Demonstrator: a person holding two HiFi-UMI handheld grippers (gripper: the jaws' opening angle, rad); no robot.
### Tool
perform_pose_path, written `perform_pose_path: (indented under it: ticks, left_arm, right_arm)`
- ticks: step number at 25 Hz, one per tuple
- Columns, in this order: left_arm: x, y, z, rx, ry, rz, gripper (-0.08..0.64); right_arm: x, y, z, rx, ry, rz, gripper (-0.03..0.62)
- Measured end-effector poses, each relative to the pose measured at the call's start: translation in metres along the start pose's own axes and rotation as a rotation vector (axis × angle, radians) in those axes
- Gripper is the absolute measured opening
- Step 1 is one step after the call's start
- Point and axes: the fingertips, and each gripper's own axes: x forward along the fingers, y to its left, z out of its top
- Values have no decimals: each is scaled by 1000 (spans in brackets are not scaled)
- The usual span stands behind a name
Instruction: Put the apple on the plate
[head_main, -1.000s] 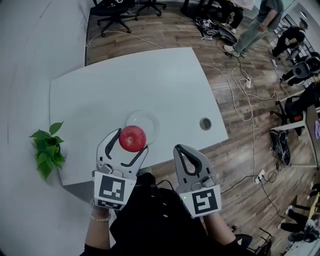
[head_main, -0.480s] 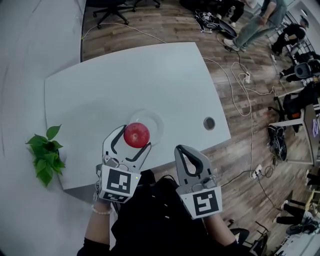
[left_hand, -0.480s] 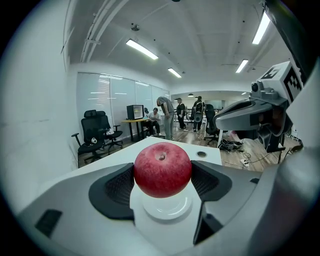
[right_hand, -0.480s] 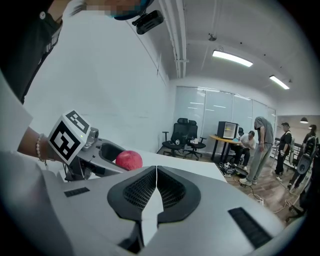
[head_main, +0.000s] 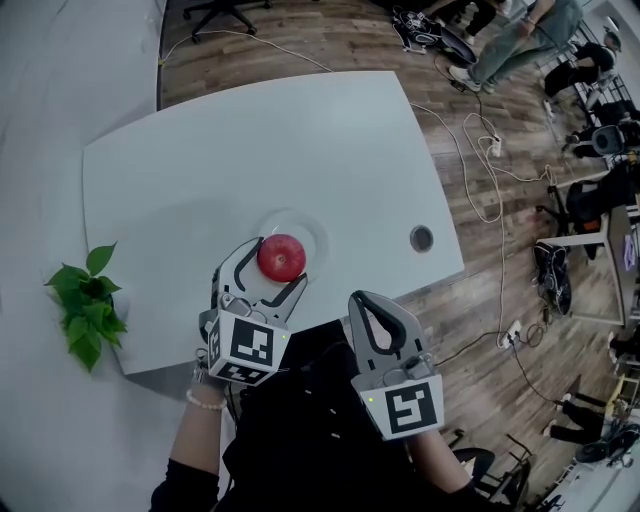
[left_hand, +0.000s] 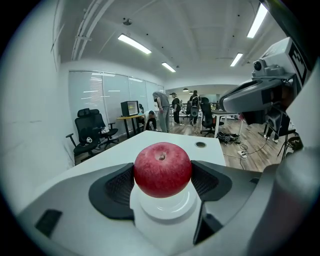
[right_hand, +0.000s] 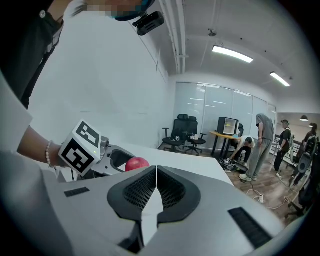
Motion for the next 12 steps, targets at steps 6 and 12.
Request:
perform_pose_path:
  ticks: [6,12]
  left_arm:
    - [19,-1,-17,-21,38,-6,364]
    - [39,-2,-32,15,90,6,364]
  right_arm:
    - [4,-4,-5,11,8,5,41]
    - [7,-12,-14,13,23,13,41]
